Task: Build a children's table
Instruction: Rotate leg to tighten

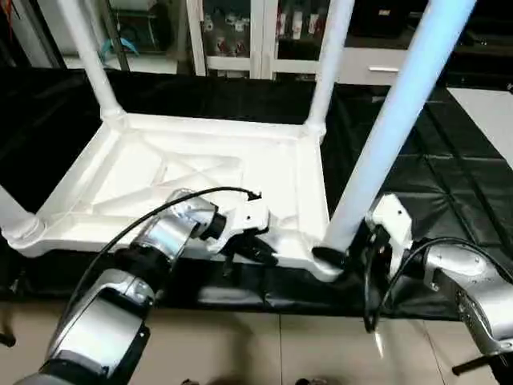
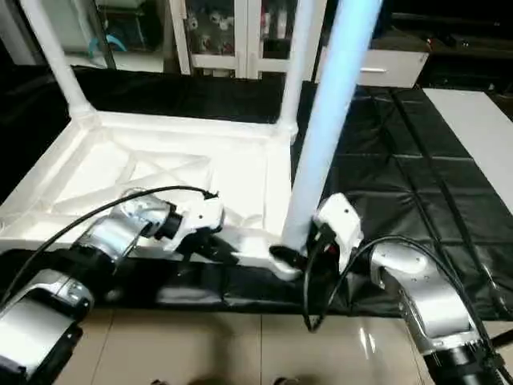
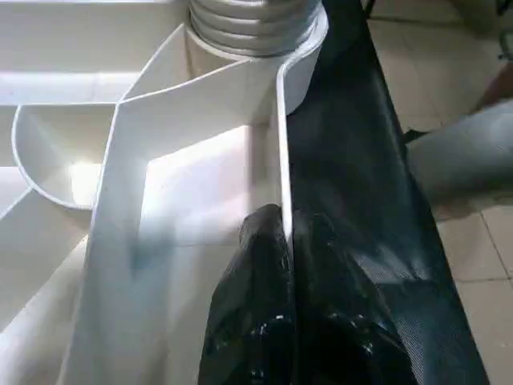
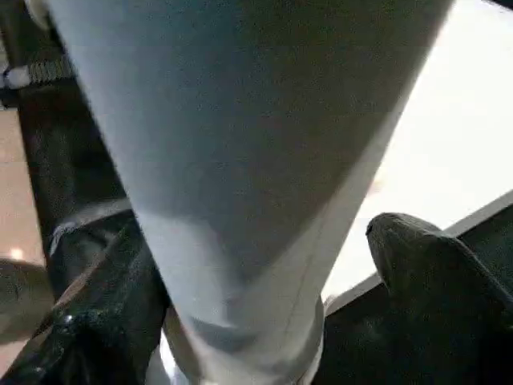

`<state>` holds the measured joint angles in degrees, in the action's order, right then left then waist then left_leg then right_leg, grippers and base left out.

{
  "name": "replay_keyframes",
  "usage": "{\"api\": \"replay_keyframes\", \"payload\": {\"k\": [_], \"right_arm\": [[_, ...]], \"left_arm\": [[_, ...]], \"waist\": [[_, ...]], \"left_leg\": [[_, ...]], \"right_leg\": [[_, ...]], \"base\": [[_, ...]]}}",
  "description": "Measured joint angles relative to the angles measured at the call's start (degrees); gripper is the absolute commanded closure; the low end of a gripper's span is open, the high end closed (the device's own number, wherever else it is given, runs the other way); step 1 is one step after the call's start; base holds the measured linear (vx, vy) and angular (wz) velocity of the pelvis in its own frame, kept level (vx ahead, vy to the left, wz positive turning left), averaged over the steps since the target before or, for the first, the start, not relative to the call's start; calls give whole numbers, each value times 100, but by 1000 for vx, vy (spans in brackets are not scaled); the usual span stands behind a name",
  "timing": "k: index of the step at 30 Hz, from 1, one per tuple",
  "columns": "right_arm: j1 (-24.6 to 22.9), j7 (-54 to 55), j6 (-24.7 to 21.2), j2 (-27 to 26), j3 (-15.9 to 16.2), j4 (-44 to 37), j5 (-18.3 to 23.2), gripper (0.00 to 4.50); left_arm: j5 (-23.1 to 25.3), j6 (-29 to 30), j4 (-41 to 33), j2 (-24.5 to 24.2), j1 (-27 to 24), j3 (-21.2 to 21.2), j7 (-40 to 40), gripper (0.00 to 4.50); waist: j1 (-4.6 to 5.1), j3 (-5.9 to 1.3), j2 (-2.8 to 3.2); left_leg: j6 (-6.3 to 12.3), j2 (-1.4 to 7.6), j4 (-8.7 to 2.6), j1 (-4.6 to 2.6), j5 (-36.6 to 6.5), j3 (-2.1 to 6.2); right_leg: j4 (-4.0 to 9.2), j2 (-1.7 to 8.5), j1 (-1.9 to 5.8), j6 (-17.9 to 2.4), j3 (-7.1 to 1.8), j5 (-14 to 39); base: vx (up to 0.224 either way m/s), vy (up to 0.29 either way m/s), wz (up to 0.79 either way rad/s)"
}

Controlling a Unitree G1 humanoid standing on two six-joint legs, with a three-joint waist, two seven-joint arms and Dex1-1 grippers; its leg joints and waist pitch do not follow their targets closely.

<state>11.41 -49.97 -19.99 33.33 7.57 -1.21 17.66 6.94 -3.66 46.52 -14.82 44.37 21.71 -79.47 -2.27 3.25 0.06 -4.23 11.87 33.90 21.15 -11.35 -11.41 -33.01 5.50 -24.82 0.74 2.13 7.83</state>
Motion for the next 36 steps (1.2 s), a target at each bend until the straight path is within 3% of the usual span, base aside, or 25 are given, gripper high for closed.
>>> {"api": "replay_keyframes", "payload": {"k": [5, 19, 33, 36], "right_arm": [[10, -167, -42, 71, 155, 2, -42, 55], [18, -330, -73, 107, 192, 20, -104, 181], [20, -411, 9, 91, 172, 59, -136, 203], [50, -71, 7, -265, 72, 272, -189, 203]], "left_arm": [[-1, 67, -120, -44, -53, -1, -4, 450], [2, 132, -243, -64, -108, -5, -3, 450], [5, 224, -352, -84, -156, -6, 8, 450], [30, 246, -240, -59, -146, -93, 232, 450]], "waist": [[17, 0, 0], [28, 0, 0], [32, -2, -2], [48, -20, -34]], "left_leg": [[0, 1, -1, 0, 0, 1], [0, 1, -1, 0, 0, 1], [0, 1, -3, -2, 0, 1], [-1, 2, -3, -12, 0, 3]], "right_leg": [[-1, -2, -1, 3, 1, 2], [0, -2, -2, 9, 0, 6], [-1, -2, -2, 11, 0, 8], [-2, -6, 8, 10, 1, 7]], "base": [[0, 0, 0], [0, 0, 0], [0, 0, 0], [0, 0, 0]]}}
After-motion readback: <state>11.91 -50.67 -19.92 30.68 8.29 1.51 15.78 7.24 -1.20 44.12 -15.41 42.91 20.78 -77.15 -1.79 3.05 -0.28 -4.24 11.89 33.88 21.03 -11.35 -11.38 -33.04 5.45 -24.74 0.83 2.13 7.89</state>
